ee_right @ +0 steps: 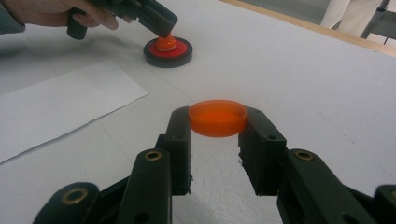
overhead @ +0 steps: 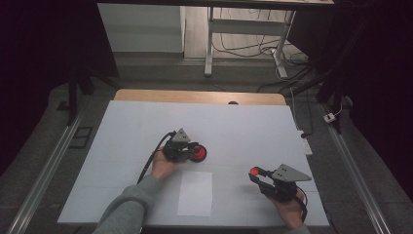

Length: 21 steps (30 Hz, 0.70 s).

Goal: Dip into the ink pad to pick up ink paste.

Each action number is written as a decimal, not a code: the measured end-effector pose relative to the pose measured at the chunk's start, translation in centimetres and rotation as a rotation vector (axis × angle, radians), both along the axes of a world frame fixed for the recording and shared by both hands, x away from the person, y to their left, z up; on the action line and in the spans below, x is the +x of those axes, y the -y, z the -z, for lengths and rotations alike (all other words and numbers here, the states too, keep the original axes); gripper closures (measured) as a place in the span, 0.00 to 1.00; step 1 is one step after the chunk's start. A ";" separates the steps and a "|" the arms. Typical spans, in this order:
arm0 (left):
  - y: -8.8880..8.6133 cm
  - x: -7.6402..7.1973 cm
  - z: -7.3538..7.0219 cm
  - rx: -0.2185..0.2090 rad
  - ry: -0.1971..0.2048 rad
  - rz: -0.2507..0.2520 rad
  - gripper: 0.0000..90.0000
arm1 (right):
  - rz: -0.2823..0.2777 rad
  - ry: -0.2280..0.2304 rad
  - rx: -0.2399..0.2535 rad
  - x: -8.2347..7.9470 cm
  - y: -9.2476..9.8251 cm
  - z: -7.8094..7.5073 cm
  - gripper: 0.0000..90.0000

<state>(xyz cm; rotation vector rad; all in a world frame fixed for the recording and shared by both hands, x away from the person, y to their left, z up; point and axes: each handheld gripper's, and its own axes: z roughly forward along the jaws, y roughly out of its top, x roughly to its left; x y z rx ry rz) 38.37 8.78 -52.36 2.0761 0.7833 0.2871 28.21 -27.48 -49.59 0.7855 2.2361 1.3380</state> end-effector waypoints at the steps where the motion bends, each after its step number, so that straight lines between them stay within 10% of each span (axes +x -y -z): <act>1: 0.0 0.0 -0.1 0.001 -0.002 -0.002 0.82 | -0.001 -0.005 0.008 0.0 0.0 0.0 0.72; 14: -1.6 -1.4 -4.5 -0.152 0.065 -0.028 0.81 | -0.003 -0.007 0.017 0.1 0.2 -0.1 0.72; 21: -2.1 -1.2 -4.7 -0.158 0.042 -0.024 0.81 | -0.002 -0.005 0.017 0.1 0.1 -0.1 0.72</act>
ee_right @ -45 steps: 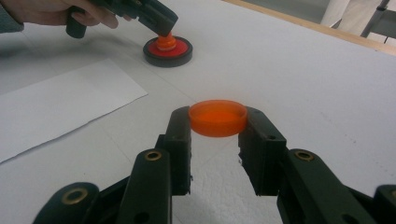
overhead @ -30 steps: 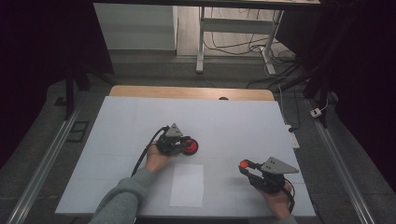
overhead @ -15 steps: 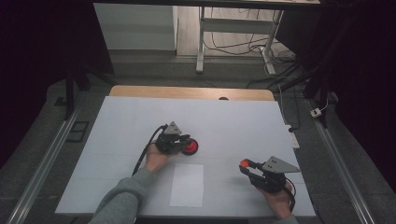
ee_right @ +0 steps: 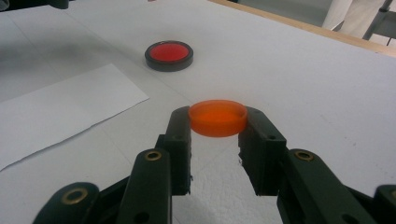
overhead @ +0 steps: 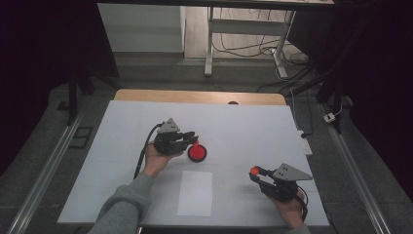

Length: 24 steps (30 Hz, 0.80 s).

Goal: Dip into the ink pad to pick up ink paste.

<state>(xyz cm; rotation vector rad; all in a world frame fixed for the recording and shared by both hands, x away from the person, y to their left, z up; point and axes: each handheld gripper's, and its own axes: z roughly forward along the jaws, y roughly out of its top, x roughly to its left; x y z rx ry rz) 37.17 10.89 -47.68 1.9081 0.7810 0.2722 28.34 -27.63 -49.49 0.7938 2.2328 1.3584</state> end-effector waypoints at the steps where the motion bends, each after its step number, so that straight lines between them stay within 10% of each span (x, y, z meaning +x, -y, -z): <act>1: 0.0 0.1 0.1 0.008 -0.012 -0.002 0.81 | 0.000 -0.001 0.001 0.0 0.0 0.0 0.72; 24: 1.5 1.2 2.8 0.119 -0.085 0.011 0.81 | 0.000 -0.003 -0.003 0.1 0.0 0.1 0.72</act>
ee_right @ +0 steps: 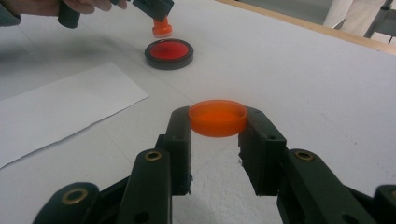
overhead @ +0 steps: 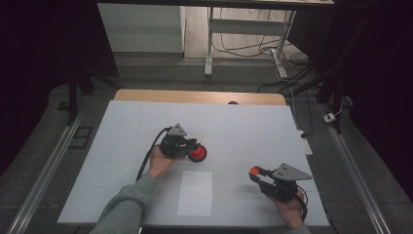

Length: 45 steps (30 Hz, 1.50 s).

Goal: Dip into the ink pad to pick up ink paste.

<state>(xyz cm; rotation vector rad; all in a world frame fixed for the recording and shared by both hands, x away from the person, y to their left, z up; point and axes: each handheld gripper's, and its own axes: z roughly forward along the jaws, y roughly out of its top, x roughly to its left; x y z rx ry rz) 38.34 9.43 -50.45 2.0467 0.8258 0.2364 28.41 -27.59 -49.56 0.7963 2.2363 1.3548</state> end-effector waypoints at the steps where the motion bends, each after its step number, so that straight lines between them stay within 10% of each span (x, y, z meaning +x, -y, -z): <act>1: 0.1 0.0 0.1 0.003 0.000 -0.002 0.81 | 0.000 0.000 0.000 0.0 0.0 0.0 0.72; 45: 1.3 -0.6 1.9 0.056 0.052 -0.014 0.82 | 0.002 0.015 0.004 -0.3 -0.1 -0.2 0.72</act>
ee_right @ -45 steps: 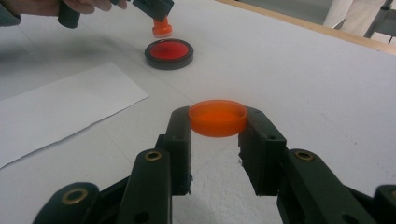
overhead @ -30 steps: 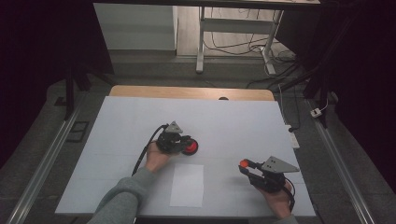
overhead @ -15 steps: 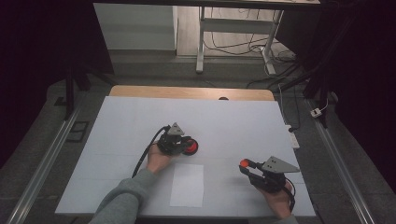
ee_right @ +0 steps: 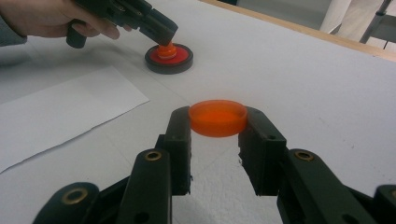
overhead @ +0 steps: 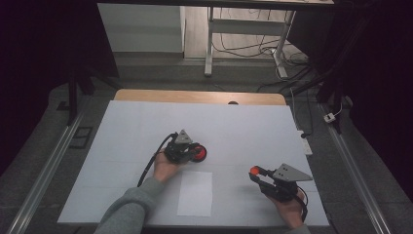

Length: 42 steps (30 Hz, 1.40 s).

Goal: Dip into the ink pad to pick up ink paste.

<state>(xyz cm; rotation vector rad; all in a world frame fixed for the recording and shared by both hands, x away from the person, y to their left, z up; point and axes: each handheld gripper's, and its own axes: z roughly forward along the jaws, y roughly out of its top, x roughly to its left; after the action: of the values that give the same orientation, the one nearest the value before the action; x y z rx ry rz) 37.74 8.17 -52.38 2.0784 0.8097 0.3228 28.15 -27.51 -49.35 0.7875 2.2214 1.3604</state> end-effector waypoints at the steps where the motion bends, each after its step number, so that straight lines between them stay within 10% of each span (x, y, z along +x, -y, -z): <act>1: -0.1 0.0 0.0 -0.005 -0.001 0.000 0.82 | 0.000 0.001 0.000 0.0 0.0 0.0 0.72; 35: -0.1 -0.1 0.2 0.001 0.012 0.011 0.82 | -0.003 -0.003 0.002 0.0 0.0 0.0 0.72; 42: -0.6 -0.2 -0.5 -0.062 0.059 0.000 0.81 | -0.004 0.001 0.002 0.0 0.1 -0.1 0.72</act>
<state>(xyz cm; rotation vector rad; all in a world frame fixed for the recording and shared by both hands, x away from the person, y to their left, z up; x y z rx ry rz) 37.53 8.76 -51.86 2.0016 0.7752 0.3530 28.14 -27.57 -49.23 0.7835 2.2227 1.3642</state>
